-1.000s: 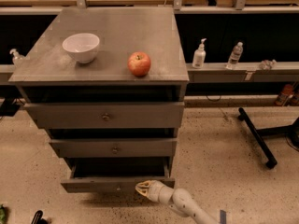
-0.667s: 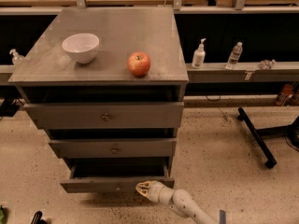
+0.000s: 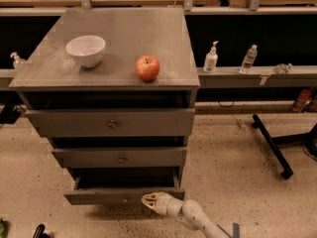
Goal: Close bottom drawer
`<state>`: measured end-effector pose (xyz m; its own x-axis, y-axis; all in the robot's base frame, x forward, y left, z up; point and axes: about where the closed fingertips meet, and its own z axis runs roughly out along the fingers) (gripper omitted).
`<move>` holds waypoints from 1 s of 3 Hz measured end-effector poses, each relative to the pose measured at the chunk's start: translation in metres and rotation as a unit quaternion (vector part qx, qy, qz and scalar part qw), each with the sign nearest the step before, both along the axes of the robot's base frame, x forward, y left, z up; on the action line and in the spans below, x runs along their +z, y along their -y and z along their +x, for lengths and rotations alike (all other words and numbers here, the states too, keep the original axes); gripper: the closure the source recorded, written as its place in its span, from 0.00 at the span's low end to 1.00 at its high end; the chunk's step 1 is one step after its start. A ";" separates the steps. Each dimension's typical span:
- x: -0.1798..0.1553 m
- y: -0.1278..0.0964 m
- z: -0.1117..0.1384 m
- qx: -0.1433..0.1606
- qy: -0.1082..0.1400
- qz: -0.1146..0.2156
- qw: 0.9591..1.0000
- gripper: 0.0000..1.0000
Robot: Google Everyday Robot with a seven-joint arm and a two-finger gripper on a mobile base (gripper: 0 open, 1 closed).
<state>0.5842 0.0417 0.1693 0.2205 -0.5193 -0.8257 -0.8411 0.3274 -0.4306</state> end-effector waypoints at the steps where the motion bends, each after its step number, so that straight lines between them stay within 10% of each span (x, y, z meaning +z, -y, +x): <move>1: -0.020 -0.013 -0.017 0.050 -0.030 -0.017 0.998 1.00; 3: -0.043 -0.032 -0.058 0.116 -0.061 -0.041 0.991 1.00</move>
Offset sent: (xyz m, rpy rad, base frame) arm -0.0612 0.0306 -0.0559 -0.1121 0.1638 0.2738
